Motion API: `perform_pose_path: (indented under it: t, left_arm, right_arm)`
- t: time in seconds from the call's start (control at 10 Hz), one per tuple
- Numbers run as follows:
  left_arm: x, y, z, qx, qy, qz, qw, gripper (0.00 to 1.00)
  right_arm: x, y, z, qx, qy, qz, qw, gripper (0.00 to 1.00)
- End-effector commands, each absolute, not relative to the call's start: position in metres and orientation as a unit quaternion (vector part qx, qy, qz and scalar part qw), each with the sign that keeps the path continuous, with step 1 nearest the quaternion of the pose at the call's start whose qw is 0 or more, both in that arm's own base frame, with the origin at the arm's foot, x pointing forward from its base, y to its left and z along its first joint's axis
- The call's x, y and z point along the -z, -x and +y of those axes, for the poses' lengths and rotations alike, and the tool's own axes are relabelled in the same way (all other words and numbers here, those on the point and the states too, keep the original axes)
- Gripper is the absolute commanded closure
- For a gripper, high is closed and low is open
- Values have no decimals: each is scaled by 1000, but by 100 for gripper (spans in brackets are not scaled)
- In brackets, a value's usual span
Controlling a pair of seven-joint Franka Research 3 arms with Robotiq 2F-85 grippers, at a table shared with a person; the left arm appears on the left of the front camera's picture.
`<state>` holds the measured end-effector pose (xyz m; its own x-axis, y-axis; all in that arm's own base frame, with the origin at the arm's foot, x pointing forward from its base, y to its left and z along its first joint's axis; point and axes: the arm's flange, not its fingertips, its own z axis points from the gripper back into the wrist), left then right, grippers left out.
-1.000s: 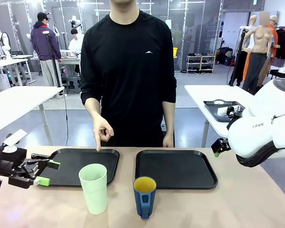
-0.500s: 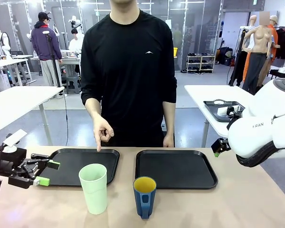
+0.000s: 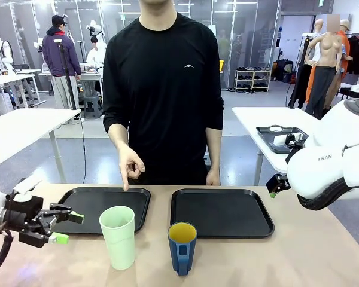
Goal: Sort and store the cups by type.
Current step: Pick up the Reusable plastic cup.
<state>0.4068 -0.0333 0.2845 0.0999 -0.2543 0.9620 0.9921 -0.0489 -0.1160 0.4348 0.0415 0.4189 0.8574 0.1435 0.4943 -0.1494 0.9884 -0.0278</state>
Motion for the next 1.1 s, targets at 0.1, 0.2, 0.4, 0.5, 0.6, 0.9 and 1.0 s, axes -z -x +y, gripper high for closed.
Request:
perform_pose_path:
  t: [0.1,0.2,0.4,0.5,0.6,0.9,1.0]
  left_arm:
    - [-262,-417,-50,556,505,-417,512,0]
    - [-255,-417,-62,561,512,-421,496,0]
    - [-246,-414,-77,552,526,-424,490,0]
    - [-241,-413,-85,552,527,-427,484,0]
    - [-237,-413,-91,554,524,-430,483,0]
    - [-231,-420,-101,550,510,-442,493,0]
    - [-230,-422,-102,551,508,-443,493,0]
  right_arm:
    - [-418,-435,41,-75,-6,-257,963,0]
    - [-418,-435,41,-75,-6,-257,963,0]
    - [-418,-435,41,-75,-6,-257,963,0]
    - [-418,-435,41,-75,-6,-257,963,0]
    - [-418,-435,41,-75,-6,-257,963,0]
    - [-418,-435,41,-75,-6,-257,963,0]
    - [-418,-435,41,-75,-6,-257,963,0]
